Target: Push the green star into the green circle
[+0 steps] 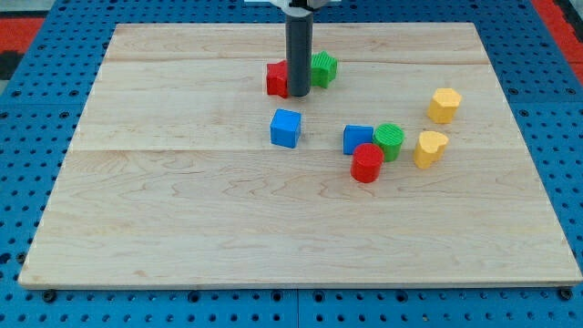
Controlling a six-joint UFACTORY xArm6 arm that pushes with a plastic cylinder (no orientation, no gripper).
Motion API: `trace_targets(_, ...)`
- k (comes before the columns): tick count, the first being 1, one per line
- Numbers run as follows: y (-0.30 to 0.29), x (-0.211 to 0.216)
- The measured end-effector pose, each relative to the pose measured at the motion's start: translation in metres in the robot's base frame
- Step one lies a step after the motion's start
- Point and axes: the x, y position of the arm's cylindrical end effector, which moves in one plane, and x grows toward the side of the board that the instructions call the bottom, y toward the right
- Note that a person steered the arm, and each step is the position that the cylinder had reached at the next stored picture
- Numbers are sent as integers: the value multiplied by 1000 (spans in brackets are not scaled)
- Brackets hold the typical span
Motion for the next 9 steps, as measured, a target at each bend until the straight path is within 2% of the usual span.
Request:
trace_targets(2,-24,-26)
trace_targets(4,42,-12)
trace_targets(5,16,-14)
trace_targets(6,-15,-64)
trace_targets(7,20,-82)
trace_targets(8,56,-26)
trace_targets(9,75,8)
